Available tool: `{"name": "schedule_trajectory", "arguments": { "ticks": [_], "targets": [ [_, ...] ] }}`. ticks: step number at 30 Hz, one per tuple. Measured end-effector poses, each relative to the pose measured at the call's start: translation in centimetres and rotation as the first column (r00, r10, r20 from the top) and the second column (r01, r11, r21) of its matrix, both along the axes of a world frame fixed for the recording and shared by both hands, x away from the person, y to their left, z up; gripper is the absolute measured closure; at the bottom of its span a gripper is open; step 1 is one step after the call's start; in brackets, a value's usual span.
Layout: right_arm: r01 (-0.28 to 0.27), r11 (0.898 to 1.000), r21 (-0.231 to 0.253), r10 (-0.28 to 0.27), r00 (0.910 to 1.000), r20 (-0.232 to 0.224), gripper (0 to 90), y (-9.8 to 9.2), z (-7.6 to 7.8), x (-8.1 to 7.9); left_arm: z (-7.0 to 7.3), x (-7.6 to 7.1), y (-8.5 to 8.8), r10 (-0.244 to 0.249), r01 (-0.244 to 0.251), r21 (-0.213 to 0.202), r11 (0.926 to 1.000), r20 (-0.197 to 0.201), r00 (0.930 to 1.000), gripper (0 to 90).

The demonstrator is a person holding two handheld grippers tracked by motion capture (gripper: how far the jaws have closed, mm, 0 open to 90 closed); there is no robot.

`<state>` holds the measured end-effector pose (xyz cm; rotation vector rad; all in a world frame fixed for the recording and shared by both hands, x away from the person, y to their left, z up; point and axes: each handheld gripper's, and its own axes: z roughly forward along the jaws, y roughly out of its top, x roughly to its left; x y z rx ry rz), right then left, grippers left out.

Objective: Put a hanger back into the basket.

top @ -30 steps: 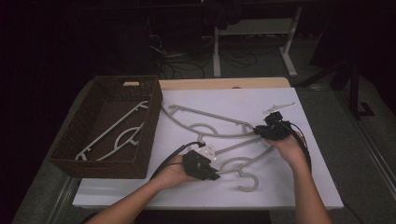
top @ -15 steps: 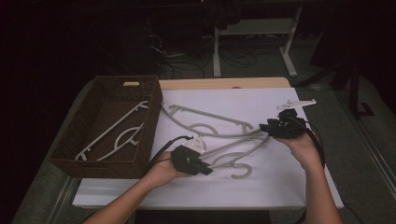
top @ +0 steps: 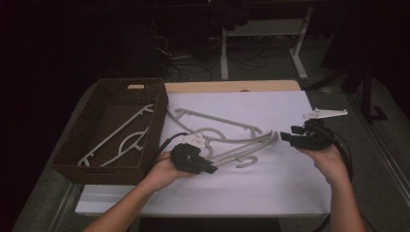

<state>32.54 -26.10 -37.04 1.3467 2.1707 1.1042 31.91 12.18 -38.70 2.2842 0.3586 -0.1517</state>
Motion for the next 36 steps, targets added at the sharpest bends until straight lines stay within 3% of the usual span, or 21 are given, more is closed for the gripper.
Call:
{"name": "schedule_trajectory", "arguments": {
  "ticks": [7,11,23,28,33,36],
  "targets": [
    [-0.01,1.0,0.024,0.009,0.9999,0.013,40.2,-0.4,-0.3,-1.3,1.7,0.6,0.8,0.054,-0.053,-0.034,0.998,0.02,0.9983,82.0],
    [-0.04,0.999,0.022,0.039,0.9992,0.011,32.9,0.2,-1.4,-1.9,3.2,1.3,1.0,0.081,-0.08,-0.053,0.9954,0.033,0.9961,82.0],
    [-0.122,0.992,0.013,0.122,0.9925,0.001,17.8,2.7,-4.4,-2.5,8.5,3.6,2.4,0.133,-0.129,-0.06,0.9898,0.074,0.9883,81.9],
    [-0.13,0.991,0.012,0.131,0.9914,-0.004,12.0,3.4,-5.3,-3.0,10.8,4.6,4.0,0.169,-0.162,-0.075,0.9838,0.086,0.9819,81.9],
    [-0.124,0.992,-0.014,0.123,0.9923,-0.012,0.0,3.8,-6.2,-3.7,12.8,5.2,6.3,0.204,-0.197,-0.075,0.9776,0.108,0.973,81.9],
    [-0.123,0.992,-0.014,0.123,0.9923,-0.016,0.0,3.8,-6.4,-4.0,13.5,5.5,8.1,0.229,-0.221,-0.074,0.9724,0.119,0.9662,81.9]
  ]
}}
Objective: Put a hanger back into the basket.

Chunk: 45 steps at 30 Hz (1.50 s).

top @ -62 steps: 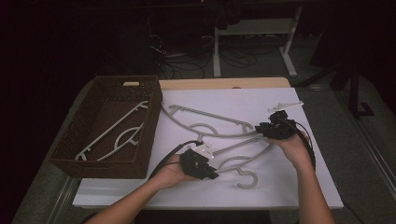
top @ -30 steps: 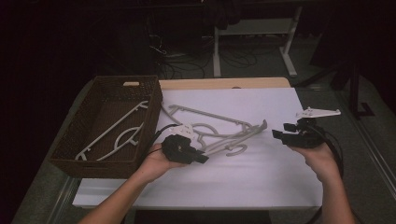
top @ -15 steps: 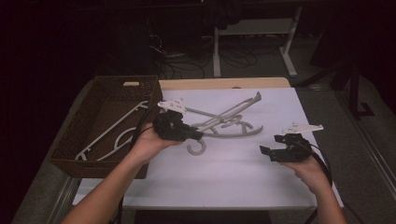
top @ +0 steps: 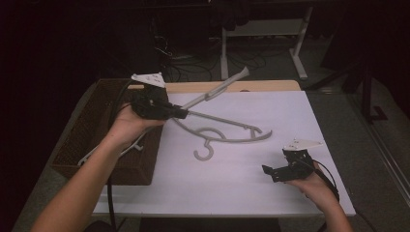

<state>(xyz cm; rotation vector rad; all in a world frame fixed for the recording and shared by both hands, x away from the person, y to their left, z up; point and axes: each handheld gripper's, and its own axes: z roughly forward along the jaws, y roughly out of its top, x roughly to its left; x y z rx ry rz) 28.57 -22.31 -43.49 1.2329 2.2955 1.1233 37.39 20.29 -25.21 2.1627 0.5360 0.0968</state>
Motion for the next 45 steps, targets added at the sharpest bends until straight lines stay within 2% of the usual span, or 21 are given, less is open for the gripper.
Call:
{"name": "schedule_trajectory", "arguments": {
  "ticks": [4,7,12,19,26,32,38,40,43,45],
  "targets": [
    [0.004,1.0,-0.004,-0.004,0.9999,0.015,0.0,0.0,0.1,0.1,0.4,0.0,3.0,0.024,-0.024,-0.004,0.9997,0.012,0.9996,81.9],
    [0.01,1.0,-0.015,-0.01,0.9999,0.009,0.0,0.0,-0.2,0.1,0.4,-0.2,5.5,0.055,-0.055,0.001,0.9985,0.02,0.9983,81.9],
    [0.014,0.999,-0.042,-0.014,0.9999,0.001,0.0,0.1,-0.6,0.3,-0.1,-0.4,9.7,0.117,-0.117,-0.004,0.9931,0.022,0.9929,81.9],
    [0.014,0.999,-0.049,-0.014,0.9999,-0.003,0.0,0.2,-0.8,0.4,-1.5,-0.8,14.9,0.199,-0.199,-0.014,0.9798,0.007,0.9799,81.9],
    [0.026,0.999,-0.045,-0.026,0.9996,-0.007,0.0,-0.1,-0.8,0.4,-3.0,-2.1,18.8,0.26,-0.26,-0.002,0.9656,-0.012,0.9655,81.9],
    [0.028,0.999,-0.044,-0.028,0.9996,-0.005,0.0,-0.2,-0.7,0.5,-3.8,-2.9,21.1,0.305,-0.305,0.022,0.9522,-0.024,0.952,81.9],
    [0.028,0.999,-0.045,-0.028,0.9996,-0.003,0.0,-0.1,-0.7,0.5,-5.2,-2.5,21.9,0.334,-0.331,0.074,0.9406,-0.034,0.9419,81.8],
    [0.029,0.999,-0.045,-0.029,0.9996,-0.003,0.0,-0.1,-0.7,0.5,-5.6,-2.1,21.9,0.333,-0.329,0.09,0.9401,-0.04,0.942,81.8],
    [0.031,0.998,-0.045,-0.031,0.9995,-0.002,0.0,-0.2,-0.7,0.5,-5.9,-1.7,21.5,0.338,-0.333,0.133,0.9336,-0.024,0.9407,81.8],
    [0.032,0.998,-0.045,-0.032,0.9995,-0.003,0.0,-0.2,-0.8,0.6,-6.0,-1.3,21.3,0.33,-0.323,0.144,0.9356,-0.027,0.9438,81.8]
  ]
}}
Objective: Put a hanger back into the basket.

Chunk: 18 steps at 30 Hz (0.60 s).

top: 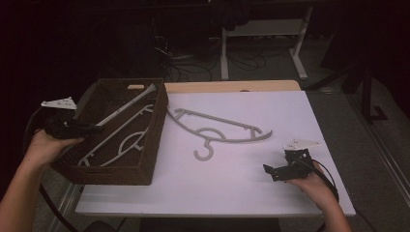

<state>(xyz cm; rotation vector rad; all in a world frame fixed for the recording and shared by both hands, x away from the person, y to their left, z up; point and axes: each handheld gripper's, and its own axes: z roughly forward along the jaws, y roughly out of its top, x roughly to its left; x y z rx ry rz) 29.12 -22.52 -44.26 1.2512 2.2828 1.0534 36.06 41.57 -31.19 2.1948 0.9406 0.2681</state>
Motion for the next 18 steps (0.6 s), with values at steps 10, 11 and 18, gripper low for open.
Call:
{"name": "schedule_trajectory", "arguments": {
  "ticks": [10,11,18],
  "targets": [
    [0.002,1.0,0.001,-0.002,1.0,0.0,0.0,-0.1,0.0,0.0,-0.7,1.2,-1.4,-0.03,0.032,0.08,0.9963,-0.019,0.9994,81.6],
    [0.002,1.0,0.001,-0.002,1.0,0.0,0.0,-0.1,0.0,0.0,-0.8,1.3,-1.6,-0.035,0.037,0.082,0.996,-0.02,0.9992,81.6],
    [0.003,1.0,0.002,-0.003,1.0,0.0,0.0,-0.2,0.0,0.0,-1.3,1.8,-1.8,-0.056,0.059,0.075,0.9954,-0.042,0.9976,81.5]
  ]
}}
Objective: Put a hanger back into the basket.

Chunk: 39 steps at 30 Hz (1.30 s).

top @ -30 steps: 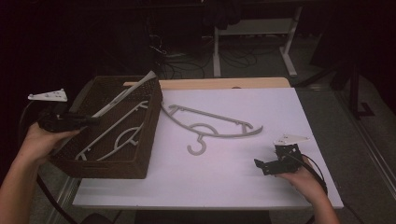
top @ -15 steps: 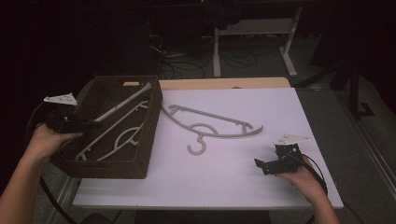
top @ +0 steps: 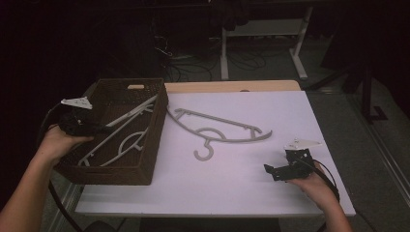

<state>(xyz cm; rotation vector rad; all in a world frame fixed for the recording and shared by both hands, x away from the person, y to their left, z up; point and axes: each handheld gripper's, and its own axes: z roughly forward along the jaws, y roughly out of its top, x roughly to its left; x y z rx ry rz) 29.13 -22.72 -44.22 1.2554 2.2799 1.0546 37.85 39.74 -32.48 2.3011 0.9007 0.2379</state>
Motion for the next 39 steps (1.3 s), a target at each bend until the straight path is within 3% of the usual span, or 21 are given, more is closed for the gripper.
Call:
{"name": "schedule_trajectory", "arguments": {
  "ticks": [8,13,15,18,22,27,31,36,39],
  "targets": [
    [-0.002,1.0,0.0,0.002,1.0,0.0,0.0,0.2,0.0,0.0,0.8,0.5,0.6,-0.011,0.011,0.007,0.9999,0.021,0.9997,81.6],
    [-0.001,1.0,0.0,0.001,1.0,-0.001,0.0,0.2,0.0,0.1,0.5,0.3,0.5,-0.002,0.002,-0.001,1.0,0.006,1.0,81.5],
    [-0.002,1.0,0.0,0.002,1.0,-0.002,0.0,0.2,0.0,0.1,0.4,0.2,0.4,0.01,-0.011,-0.016,0.9998,-0.015,0.9998,81.3],
    [-0.002,1.0,-0.002,0.002,1.0,0.0,0.0,0.2,0.1,0.1,0.0,0.2,0.5,0.026,-0.029,-0.082,0.9962,-0.047,0.9986,81.0],
    [0.002,1.0,0.002,-0.002,1.0,0.002,0.0,0.0,0.1,0.1,-0.6,0.1,0.9,0.031,-0.034,-0.085,0.9958,-0.044,0.9986,80.8],
    [0.0,1.0,0.003,0.0,1.0,0.0,0.0,0.1,0.1,0.1,-0.9,-0.1,1.5,0.055,-0.057,-0.104,0.9929,-0.025,0.9982,61.2],
    [0.001,1.0,0.002,-0.001,1.0,0.001,0.0,0.1,0.1,0.1,-0.6,-0.3,1.8,0.069,-0.069,-0.126,0.9896,-0.009,0.9976,51.2],
    [0.0,1.0,0.001,0.0,1.0,0.0,0.0,0.0,0.1,0.1,-0.2,-0.7,1.6,0.062,-0.057,-0.206,0.9769,0.02,0.9979,39.4],
    [0.001,1.0,0.003,-0.001,1.0,0.002,0.0,0.0,0.1,0.2,0.1,-1.1,0.8,0.044,-0.033,-0.231,0.9724,0.043,0.9981,34.9]
  ]
}}
